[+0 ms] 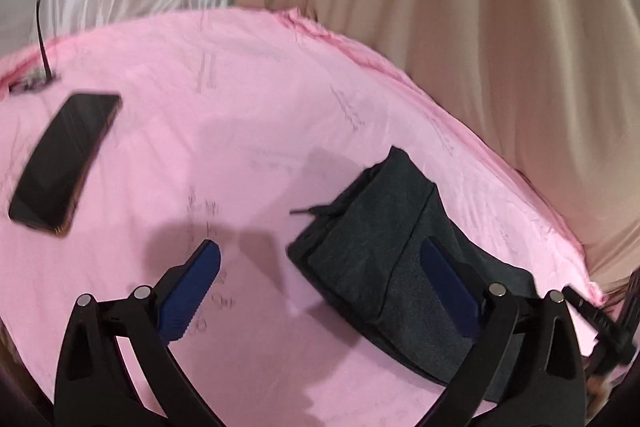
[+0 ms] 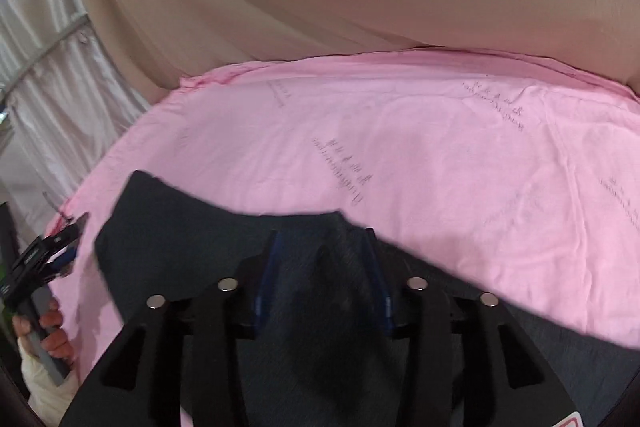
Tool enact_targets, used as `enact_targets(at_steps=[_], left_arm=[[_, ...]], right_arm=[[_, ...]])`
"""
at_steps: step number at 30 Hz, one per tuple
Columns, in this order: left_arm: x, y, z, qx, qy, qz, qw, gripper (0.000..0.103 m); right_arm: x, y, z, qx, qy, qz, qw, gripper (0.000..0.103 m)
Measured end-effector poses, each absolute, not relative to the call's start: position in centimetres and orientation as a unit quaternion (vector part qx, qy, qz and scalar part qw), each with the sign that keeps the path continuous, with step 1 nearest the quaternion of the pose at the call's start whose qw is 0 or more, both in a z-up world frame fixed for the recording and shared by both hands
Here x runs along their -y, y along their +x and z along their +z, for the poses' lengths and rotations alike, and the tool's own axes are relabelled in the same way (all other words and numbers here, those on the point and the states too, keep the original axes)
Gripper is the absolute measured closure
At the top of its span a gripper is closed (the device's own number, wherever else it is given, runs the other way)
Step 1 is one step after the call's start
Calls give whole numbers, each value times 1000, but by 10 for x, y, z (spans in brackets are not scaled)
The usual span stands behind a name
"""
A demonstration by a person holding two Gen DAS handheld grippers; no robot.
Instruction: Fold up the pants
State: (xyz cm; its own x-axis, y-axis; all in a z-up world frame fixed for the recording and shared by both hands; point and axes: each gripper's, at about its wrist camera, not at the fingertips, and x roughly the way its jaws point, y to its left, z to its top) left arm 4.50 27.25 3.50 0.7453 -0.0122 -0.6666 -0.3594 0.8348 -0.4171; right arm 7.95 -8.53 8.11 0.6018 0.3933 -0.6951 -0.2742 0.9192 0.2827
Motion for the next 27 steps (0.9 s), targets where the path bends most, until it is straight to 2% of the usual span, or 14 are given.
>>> enact_targets(at_steps=[4, 7, 8, 9, 10, 12, 14, 18, 20, 22, 23, 25, 26, 27], left_arm=[[-279, 58, 3, -391, -363, 63, 843, 5], [-275, 64, 1, -376, -365, 79, 848, 5], [-273, 66, 1, -373, -365, 79, 849, 13], [-271, 70, 1, -371, -363, 74, 852, 54], [-266, 78, -2, -390, -352, 72, 848, 69], [-255, 84, 7, -390, -321, 95, 858, 86], [-231, 87, 32, -378, -273, 104, 878, 88], [-160, 74, 110, -331, -212, 13, 919, 89], [-95, 60, 148, -307, -166, -53, 936, 88], [-34, 51, 161, -306, -118, -111, 938, 84], [-3, 49, 157, -316, -101, -144, 932, 78], [59, 53, 127, -358, -67, -209, 908, 54], [86, 54, 105, -392, -50, -231, 889, 35], [97, 52, 92, -408, -44, -232, 882, 34]], right_arm=[[97, 32, 72, -405, 102, 198, 887, 60], [110, 0, 66, -407, 104, 181, 889, 58], [117, -8, 63, -408, 111, 172, 890, 54], [126, -17, 60, -409, 118, 161, 891, 52], [136, -25, 59, -409, 125, 147, 892, 52], [156, -39, 58, -402, 138, 121, 897, 52], [182, -52, 57, -395, 161, 98, 899, 50], [228, -72, 54, -385, 203, 60, 898, 49], [249, -83, 55, -373, 225, 51, 899, 49], [264, -91, 54, -363, 241, 45, 899, 49], [272, -94, 51, -362, 250, 43, 897, 47], [284, -98, 46, -366, 267, 44, 890, 47], [288, -100, 45, -365, 274, 47, 888, 47], [291, -102, 43, -365, 279, 50, 886, 47]])
